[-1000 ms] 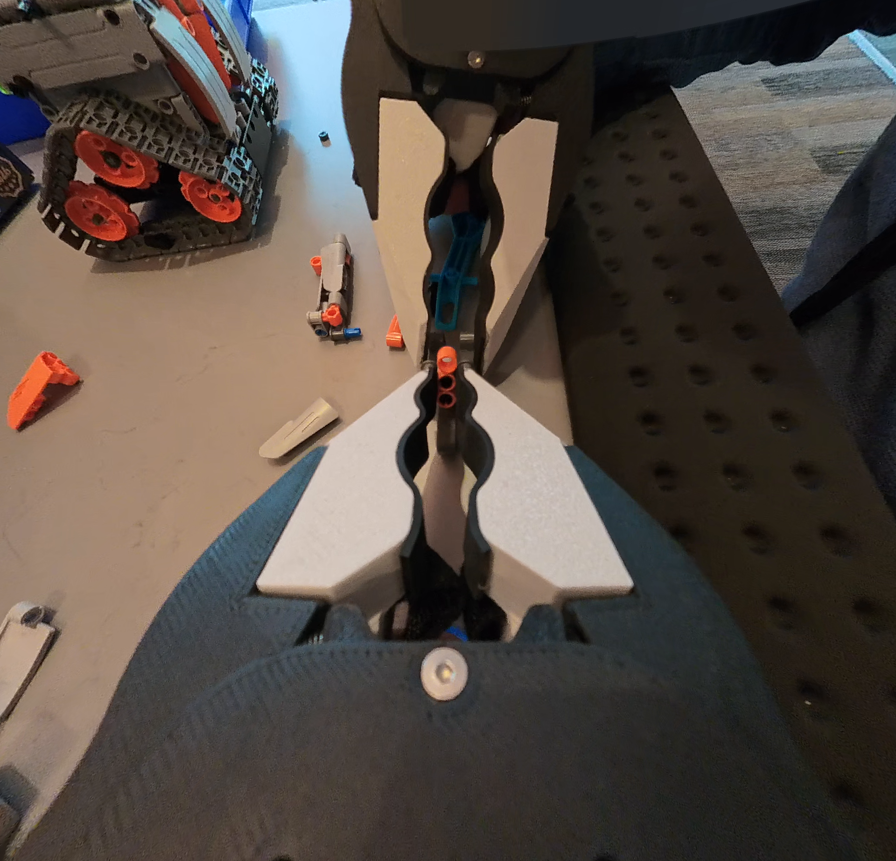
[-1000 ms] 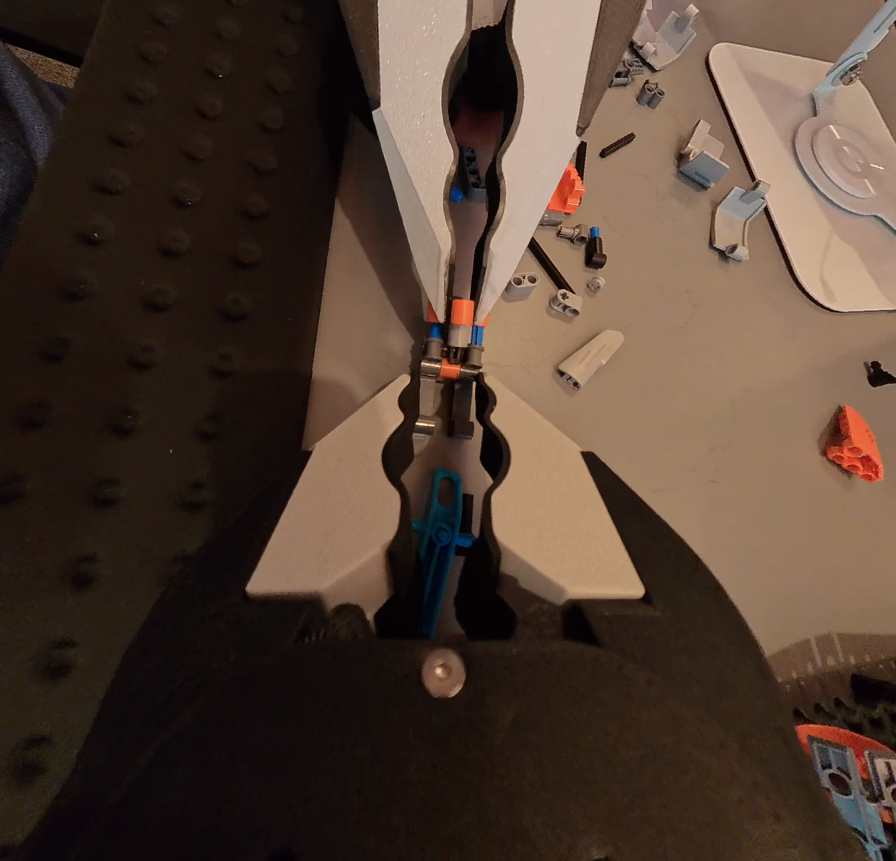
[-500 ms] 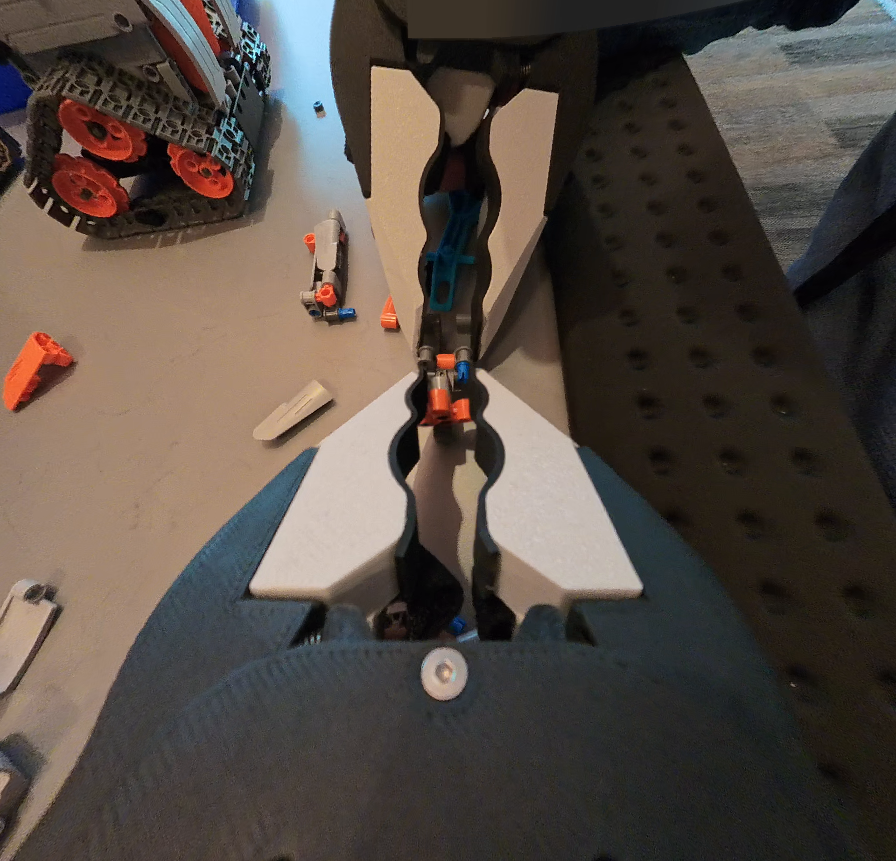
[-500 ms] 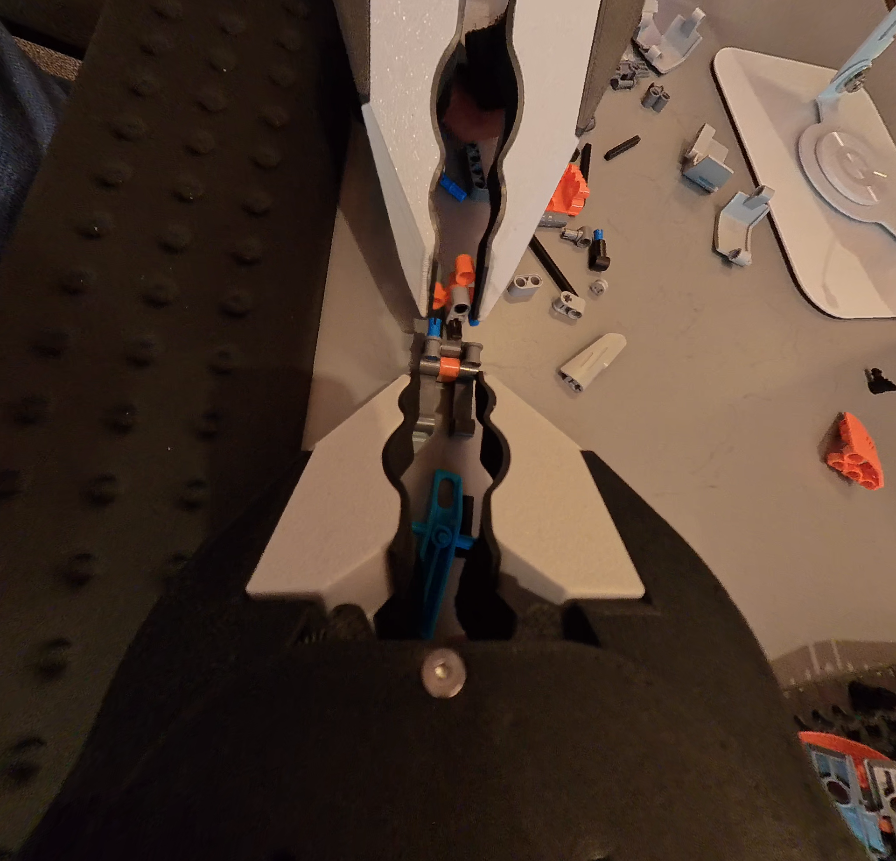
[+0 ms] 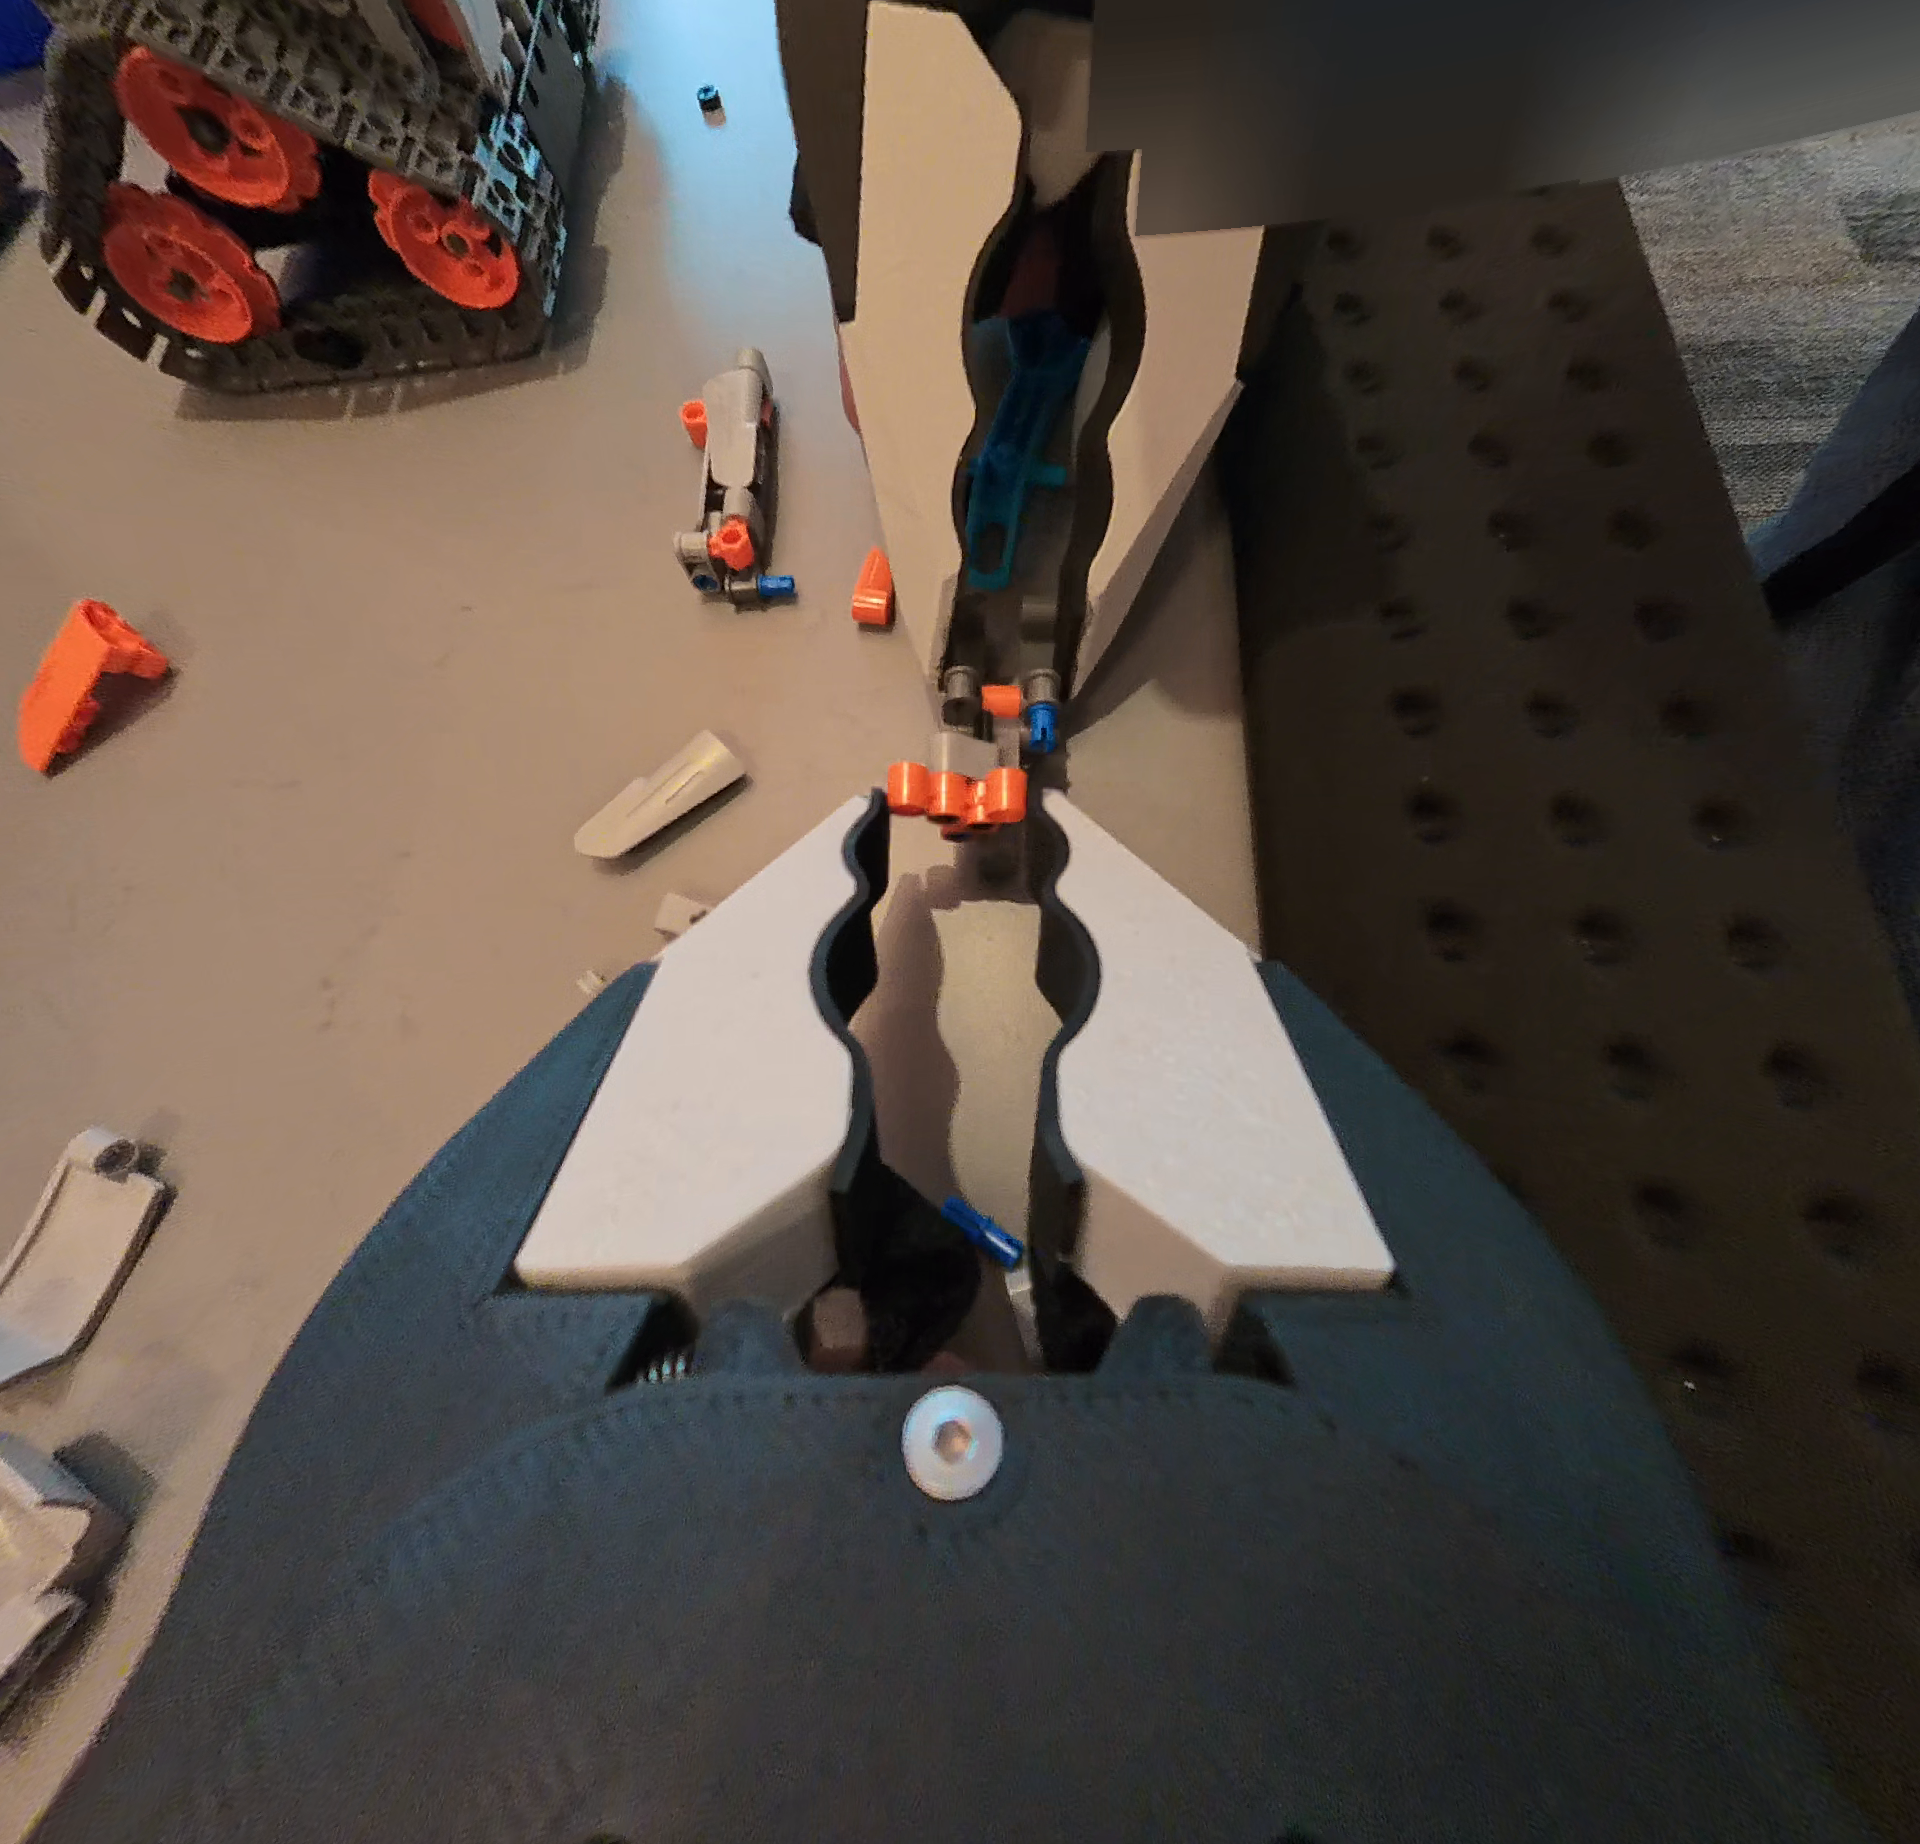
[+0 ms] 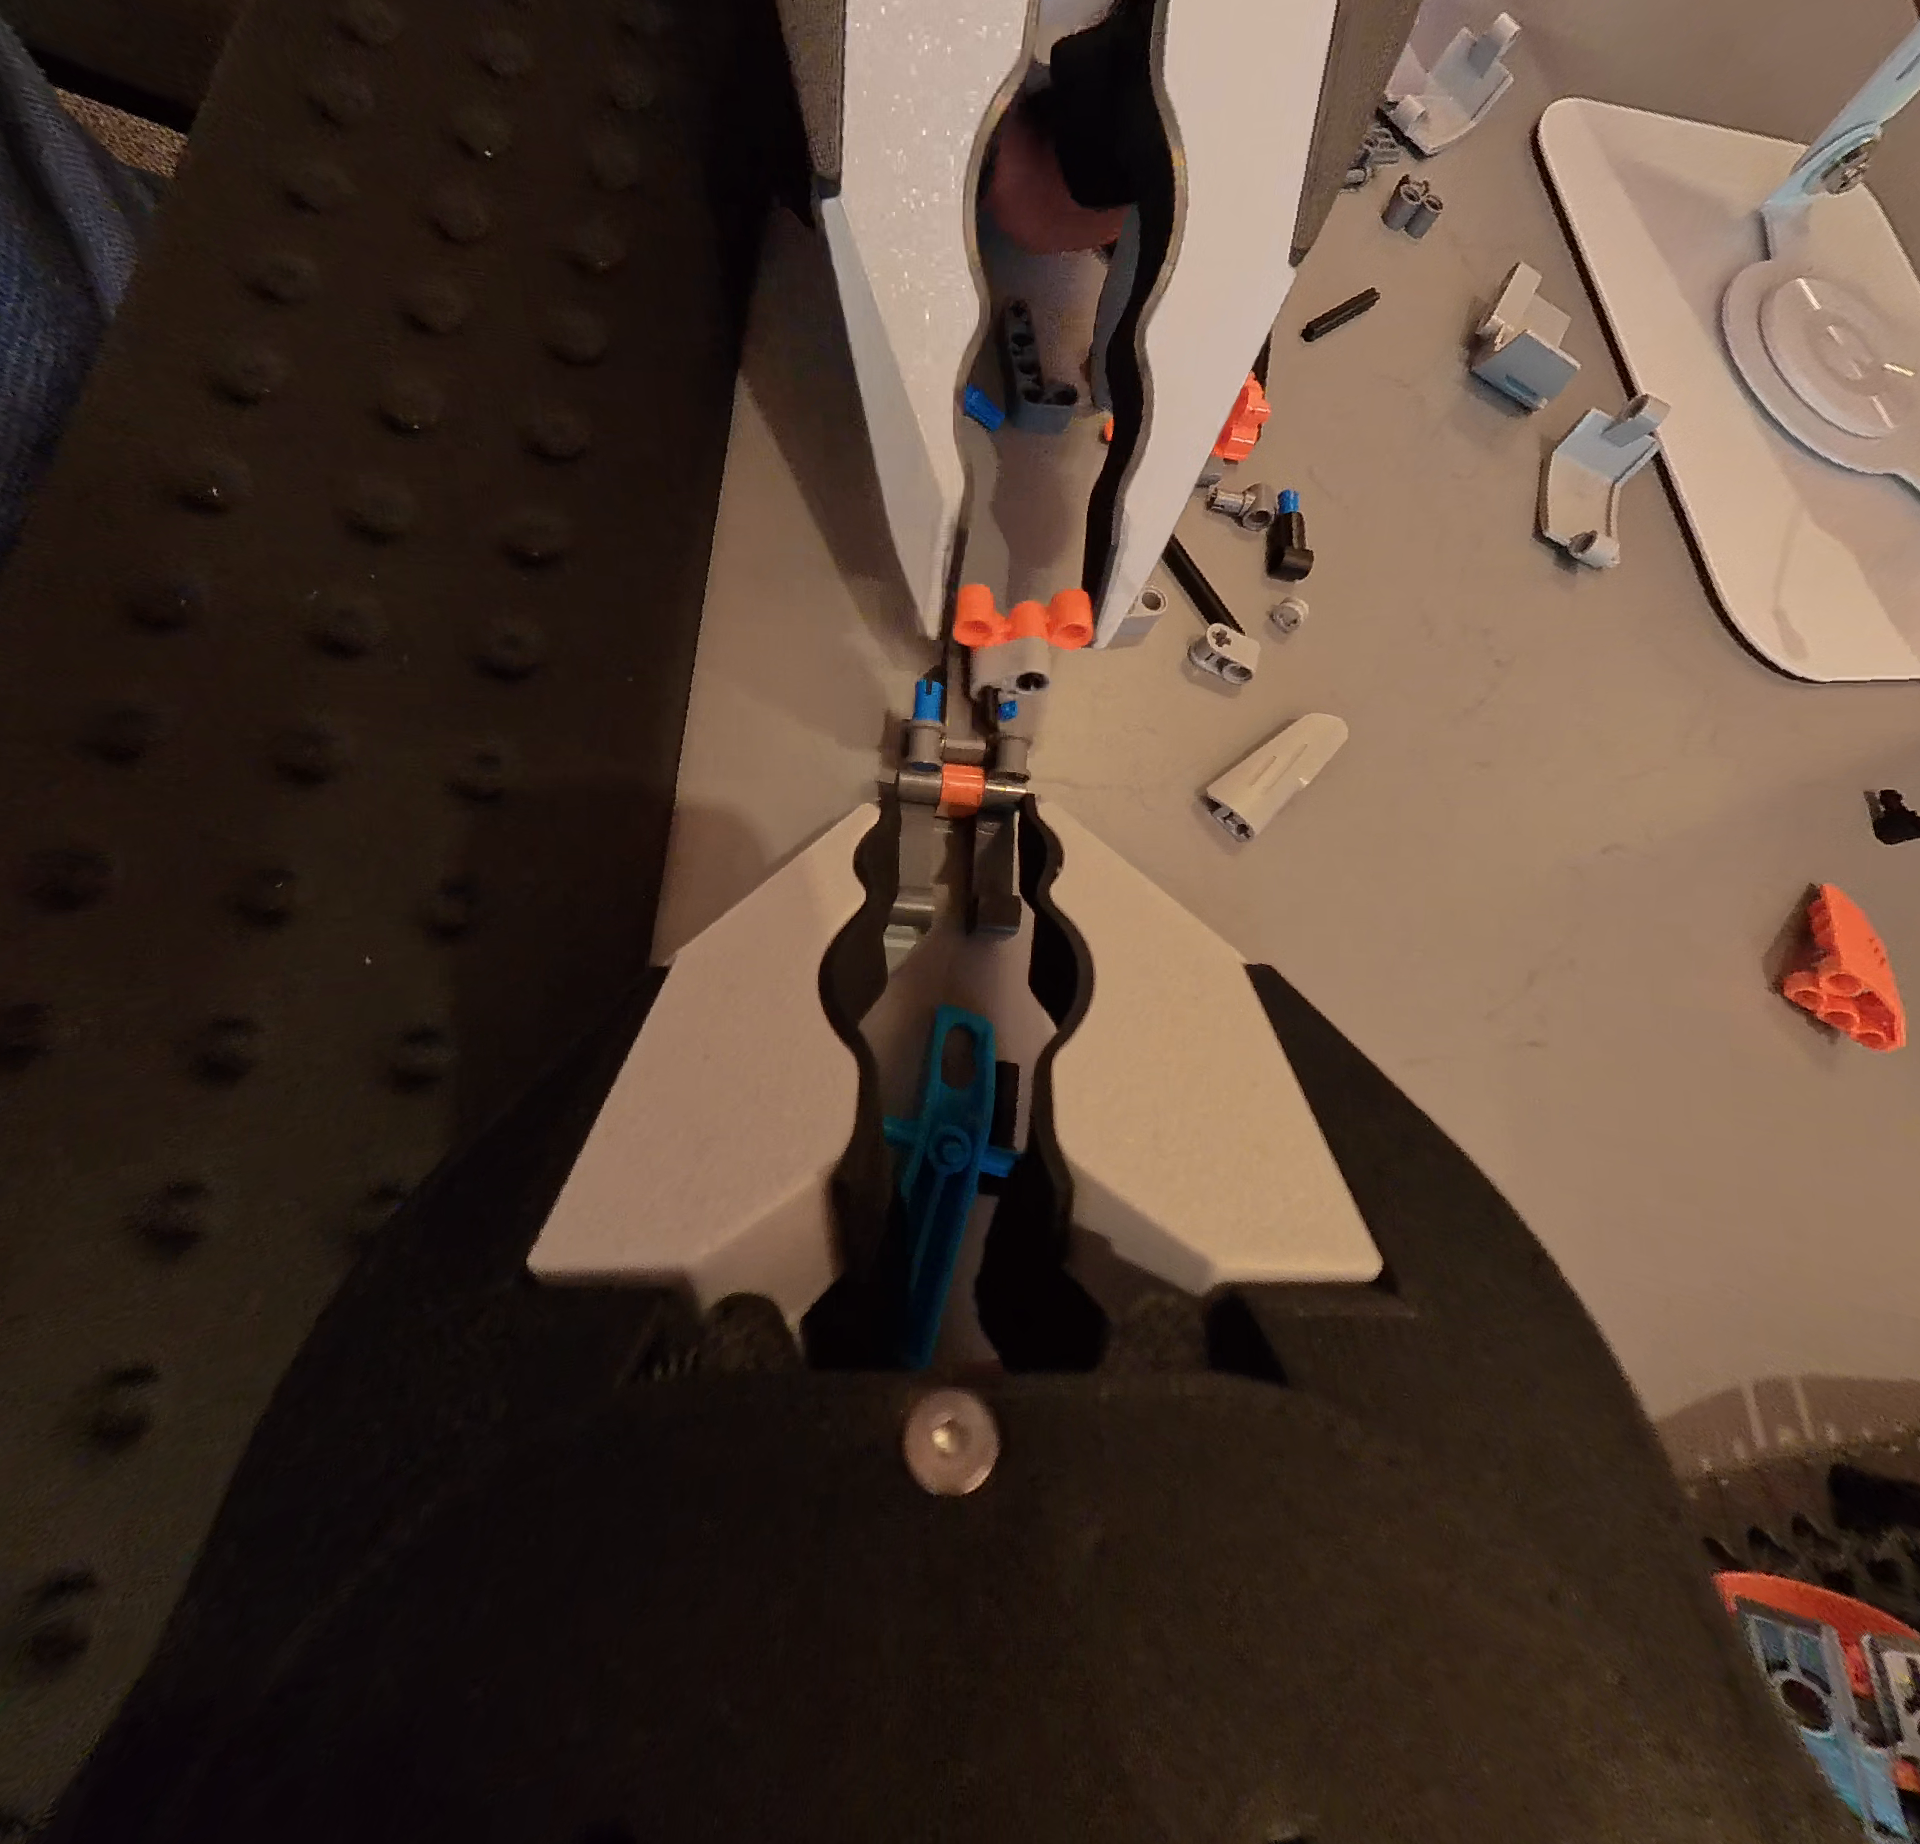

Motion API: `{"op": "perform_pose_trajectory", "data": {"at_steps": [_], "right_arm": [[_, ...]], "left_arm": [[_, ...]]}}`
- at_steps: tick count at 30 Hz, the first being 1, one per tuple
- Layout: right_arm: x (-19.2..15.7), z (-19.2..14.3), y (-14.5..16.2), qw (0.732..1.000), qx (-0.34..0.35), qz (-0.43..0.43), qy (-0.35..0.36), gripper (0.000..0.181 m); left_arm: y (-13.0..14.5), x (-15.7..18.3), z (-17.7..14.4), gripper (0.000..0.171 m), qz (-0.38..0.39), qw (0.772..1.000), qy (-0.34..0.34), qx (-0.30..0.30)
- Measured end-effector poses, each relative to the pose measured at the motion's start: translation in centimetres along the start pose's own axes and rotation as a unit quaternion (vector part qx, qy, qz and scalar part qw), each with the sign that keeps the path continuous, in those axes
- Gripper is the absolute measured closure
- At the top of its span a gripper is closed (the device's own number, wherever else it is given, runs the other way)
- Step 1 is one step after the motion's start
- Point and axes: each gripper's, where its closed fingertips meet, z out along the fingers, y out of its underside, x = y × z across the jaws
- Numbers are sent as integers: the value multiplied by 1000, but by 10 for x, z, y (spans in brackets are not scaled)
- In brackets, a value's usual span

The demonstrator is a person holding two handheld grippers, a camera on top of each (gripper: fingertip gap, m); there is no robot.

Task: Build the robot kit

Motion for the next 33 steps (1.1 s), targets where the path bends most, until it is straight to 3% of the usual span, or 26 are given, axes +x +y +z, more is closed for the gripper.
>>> {"op": "perform_pose_trajectory", "data": {"at_steps": [4, 7, 11, 27, 33], "right_arm": [[0, 0, 0, 1000, 1, 0, -1, 161], [0, -1, 1, 1000, 1, -3, -1, 161], [0, -2, 2, 1000, -1, -3, 0, 160], [-1, -2, 2, 1000, -1, -7, 4, 161], [-1, -2, 2, 1000, -1, -7, 3, 161]], "left_arm": [[-1, 0, 0, 147, 80, 995, -50, -8], [-4, 3, 0, 148, 170, 980, -100, -13], [-3, 5, 3, 141, 227, 965, -131, -29], [-9, 7, 5, 160, 142, 986, -85, 12], [-10, 4, 6, 149, 138, 986, -90, 10]]}}
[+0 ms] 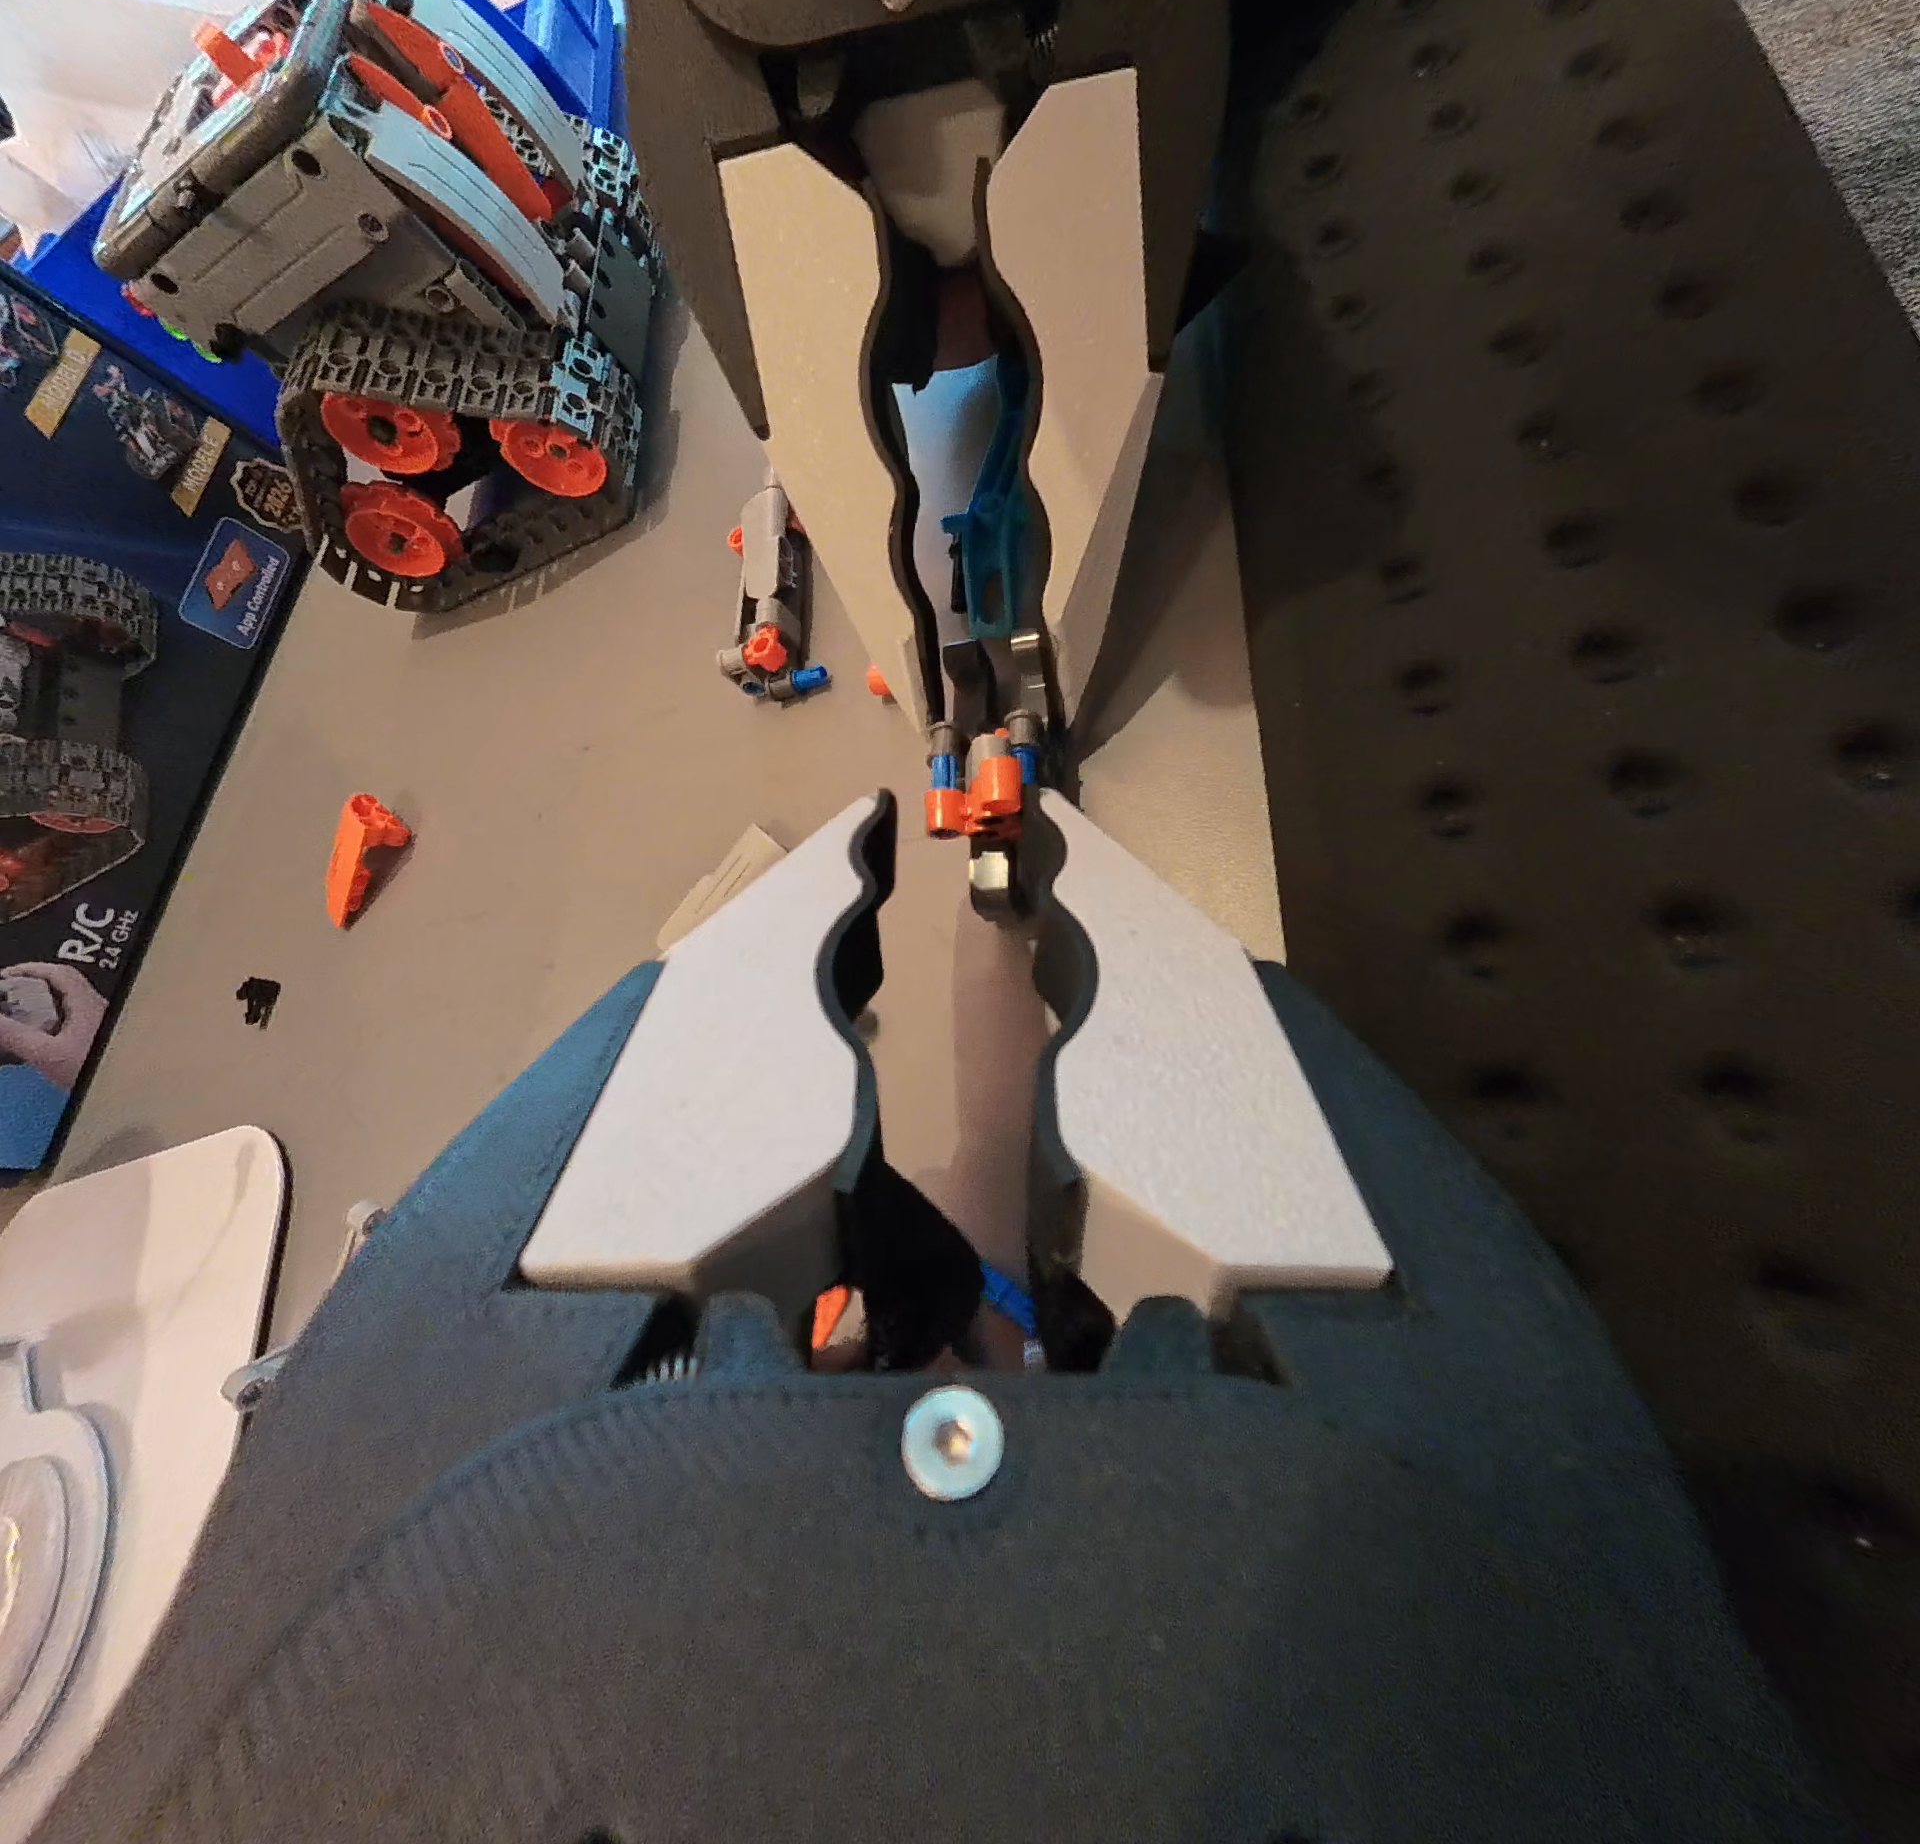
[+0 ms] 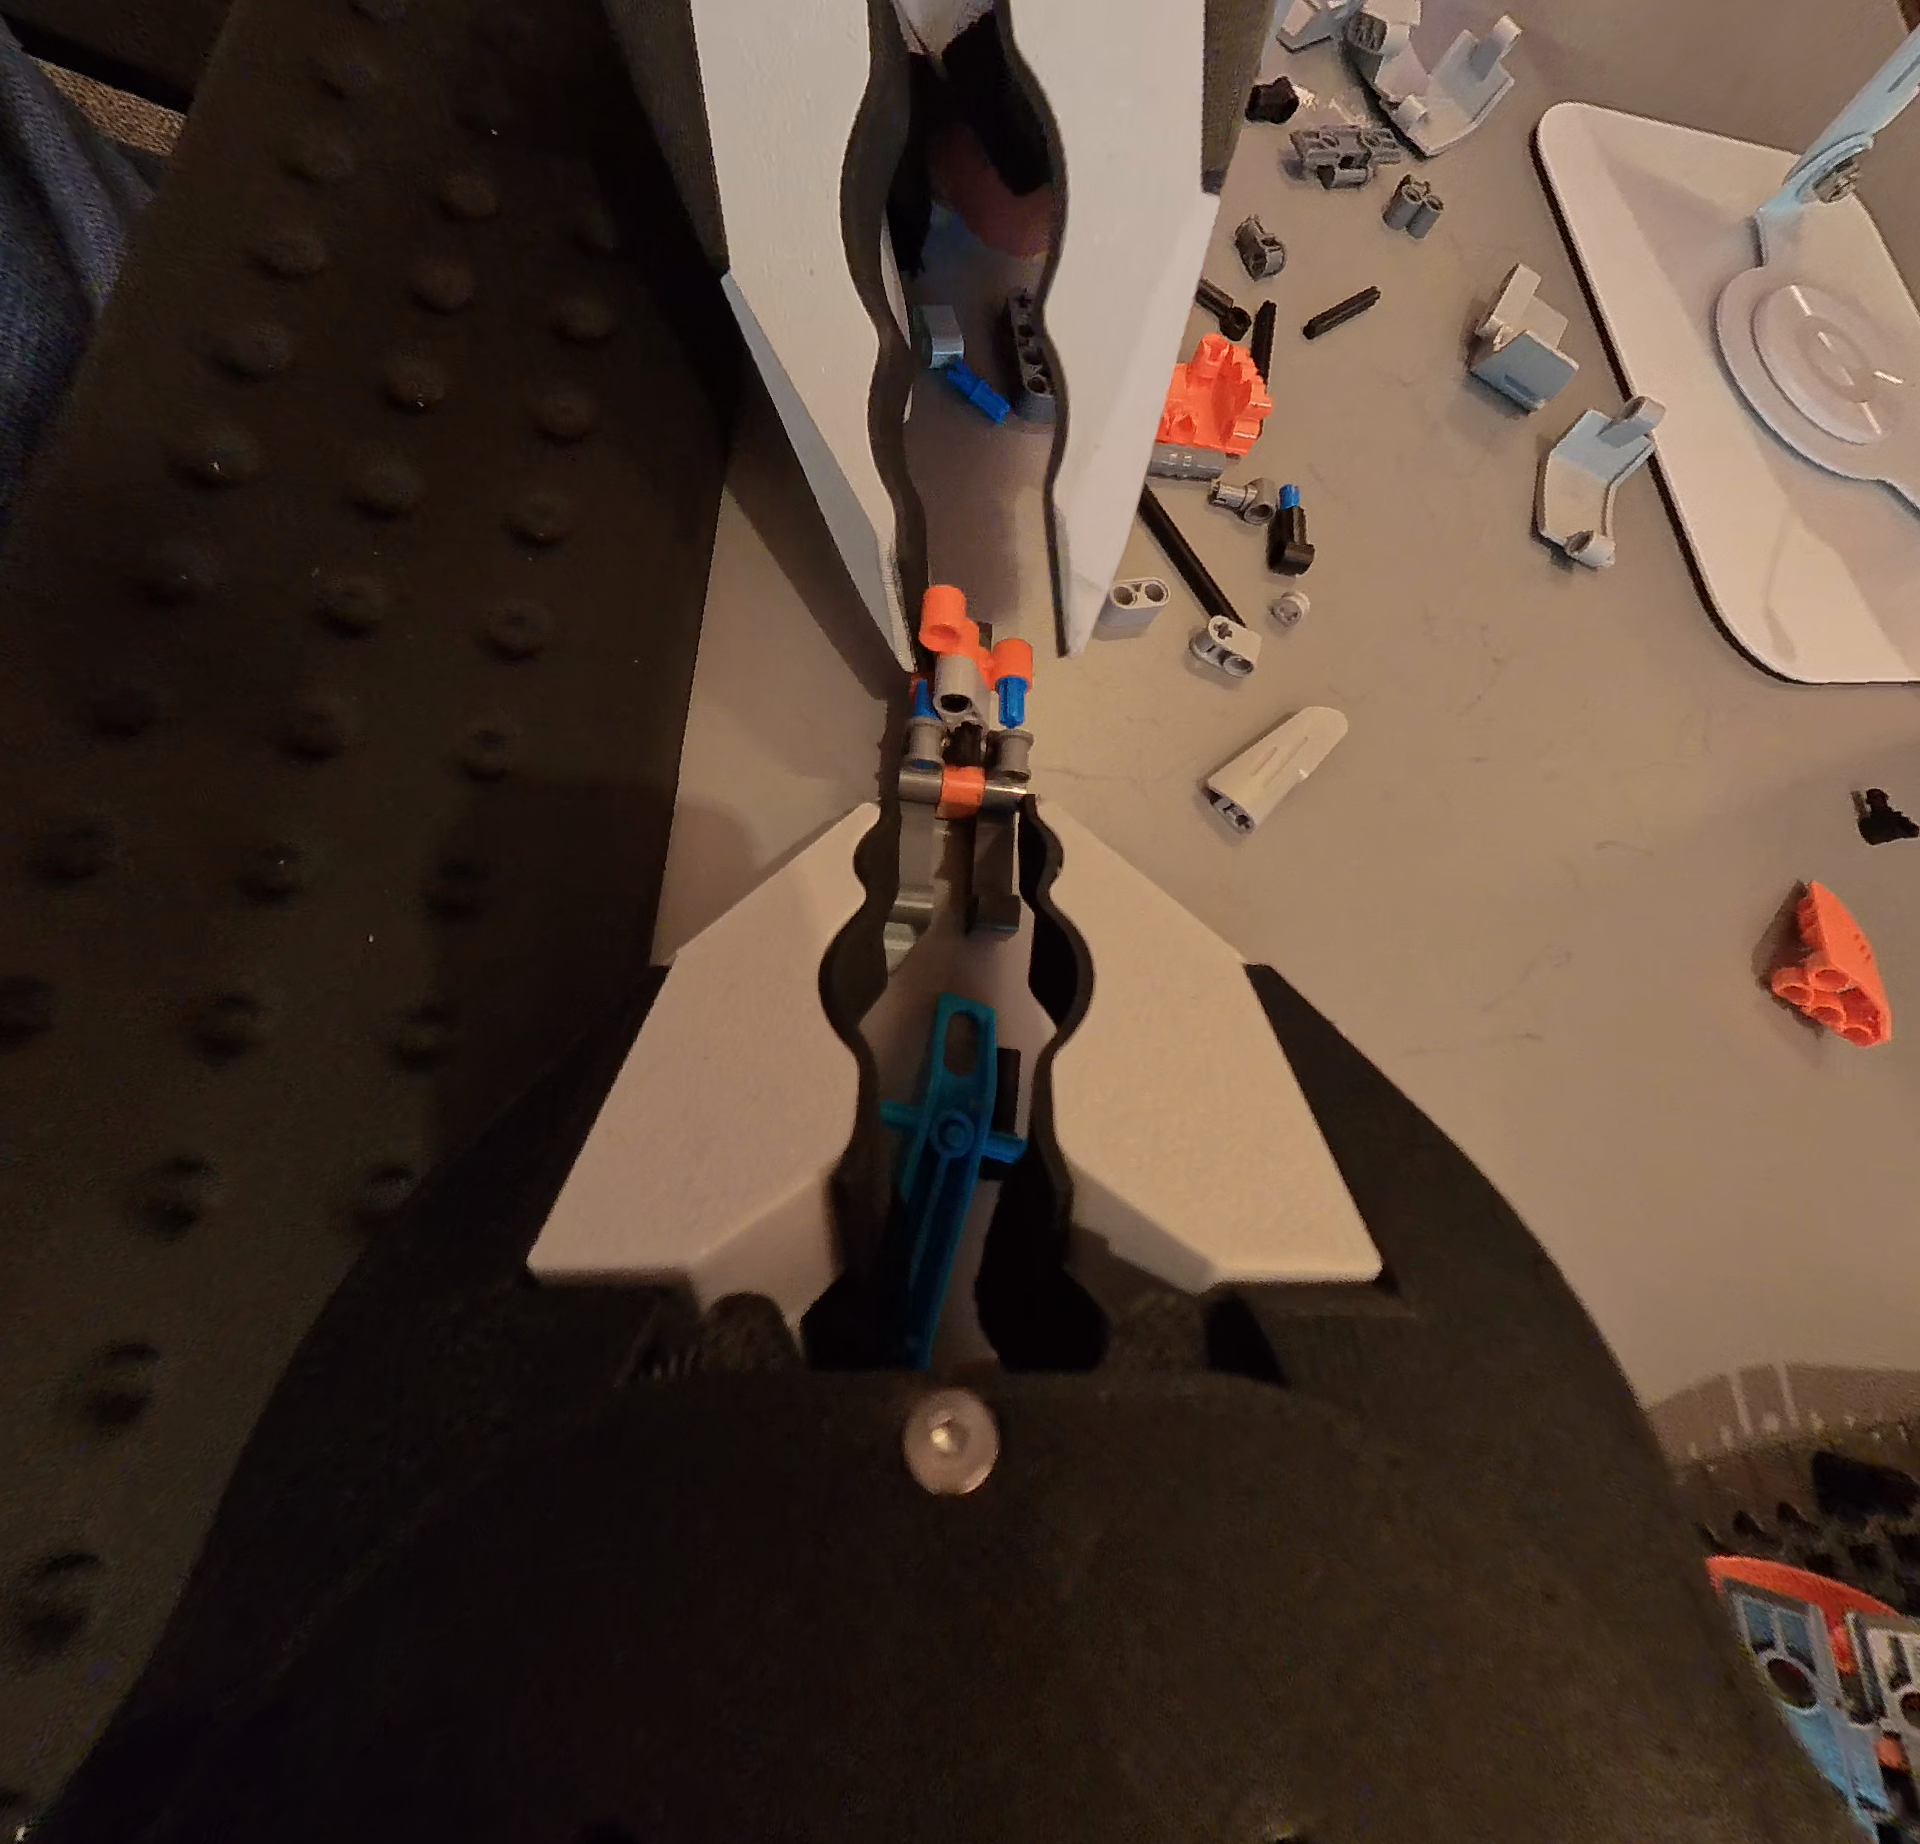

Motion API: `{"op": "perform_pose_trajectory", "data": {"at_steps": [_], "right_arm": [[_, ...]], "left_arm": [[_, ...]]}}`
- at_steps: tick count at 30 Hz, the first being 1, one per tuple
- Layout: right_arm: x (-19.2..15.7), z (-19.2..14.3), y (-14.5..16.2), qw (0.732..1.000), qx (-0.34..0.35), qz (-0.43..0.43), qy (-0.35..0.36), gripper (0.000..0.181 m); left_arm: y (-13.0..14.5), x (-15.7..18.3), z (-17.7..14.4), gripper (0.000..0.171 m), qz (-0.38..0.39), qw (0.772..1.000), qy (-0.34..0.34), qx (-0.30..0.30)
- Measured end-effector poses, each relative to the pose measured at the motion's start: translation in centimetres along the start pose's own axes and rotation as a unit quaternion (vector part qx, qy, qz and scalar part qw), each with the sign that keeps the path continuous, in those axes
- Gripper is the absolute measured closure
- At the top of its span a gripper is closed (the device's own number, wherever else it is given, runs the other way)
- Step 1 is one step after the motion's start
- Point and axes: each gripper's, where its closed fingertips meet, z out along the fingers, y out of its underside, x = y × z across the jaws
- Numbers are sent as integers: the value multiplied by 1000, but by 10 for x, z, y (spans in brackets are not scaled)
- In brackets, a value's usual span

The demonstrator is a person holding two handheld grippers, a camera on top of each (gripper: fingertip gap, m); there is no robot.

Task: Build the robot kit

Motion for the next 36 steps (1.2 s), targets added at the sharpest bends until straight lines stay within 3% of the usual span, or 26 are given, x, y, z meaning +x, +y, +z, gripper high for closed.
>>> {"op": "perform_pose_trajectory", "data": {"at_steps": [10, 20, 24, 36], "right_arm": [[0, 0, 0, 1000, 1, 2, -2, 161], [0, 0, 0, 1000, 2, 5, -5, 161], [0, 0, 0, 1000, 2, 9, -6, 161], [-1, 1, 0, 1000, 2, 8, -8, 161]], "left_arm": [[3, 2, 0, 145, -43, 998, 43, 0], [1, 3, 2, 151, -81, 994, 67, 8], [7, 8, 4, 144, -66, 995, 73, -6], [9, 6, 7, 149, -6, 999, 44, -21]]}}
